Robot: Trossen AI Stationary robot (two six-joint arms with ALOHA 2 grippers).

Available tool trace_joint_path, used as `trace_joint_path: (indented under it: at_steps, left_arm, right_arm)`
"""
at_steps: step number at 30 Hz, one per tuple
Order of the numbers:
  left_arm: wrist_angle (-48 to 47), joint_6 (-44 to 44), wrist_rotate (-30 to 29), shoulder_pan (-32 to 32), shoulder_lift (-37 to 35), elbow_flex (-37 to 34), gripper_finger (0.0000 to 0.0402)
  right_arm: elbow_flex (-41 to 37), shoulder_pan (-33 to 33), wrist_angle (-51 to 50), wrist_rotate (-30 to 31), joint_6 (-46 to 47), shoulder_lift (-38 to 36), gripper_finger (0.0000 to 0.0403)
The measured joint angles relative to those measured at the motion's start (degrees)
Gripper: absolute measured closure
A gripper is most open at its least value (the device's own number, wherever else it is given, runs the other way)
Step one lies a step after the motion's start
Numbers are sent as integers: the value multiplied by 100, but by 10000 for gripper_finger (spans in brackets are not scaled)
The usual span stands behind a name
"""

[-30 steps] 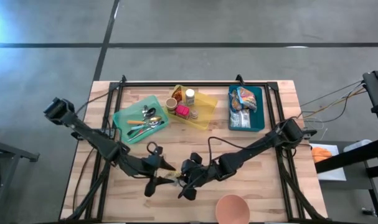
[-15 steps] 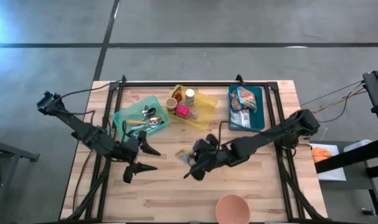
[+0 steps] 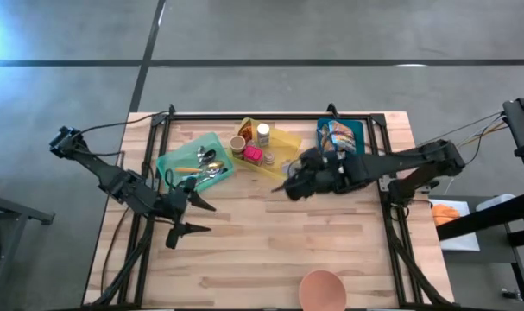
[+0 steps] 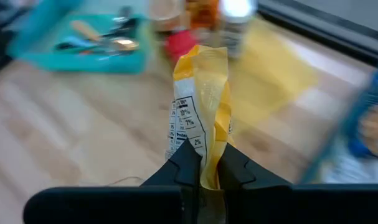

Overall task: Pick & Place Food Item
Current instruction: Put the yellow noodle pack into the blue bin

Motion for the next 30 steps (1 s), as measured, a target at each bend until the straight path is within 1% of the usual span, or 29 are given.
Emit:
trace_joint_path:
  at_steps: [2, 6, 14, 19, 22, 26, 30]
  left_arm:
    - [-15, 251, -1, 54, -160, 69, 132]
    - [-7, 309, -19, 62, -679, 49, 132]
    - [-207, 468, -102, 66, -1637, -549, 132]
    - [-294, 155, -126, 69, -1980, -735, 132]
    - [-633, -246, -123, 69, -2206, -729, 132]
    - [-882, -302, -126, 69, -2589, -739, 132]
    - [-939, -321, -126, 69, -2833, -948, 132]
  right_arm:
    - [0, -178, -381, 41, 215, -129, 384]
    - [0, -516, -982, 101, 452, -312, 384]
    - [-2, -1277, -2008, 92, 717, -480, 384]
    - [-2, -1806, -2510, 80, 832, -502, 384]
    - [-2, -2137, -2745, 71, 827, -493, 384]
    - [-4, -2583, -3014, 73, 780, -489, 384]
    - [-70, -3019, -3020, -55, 586, -489, 384]
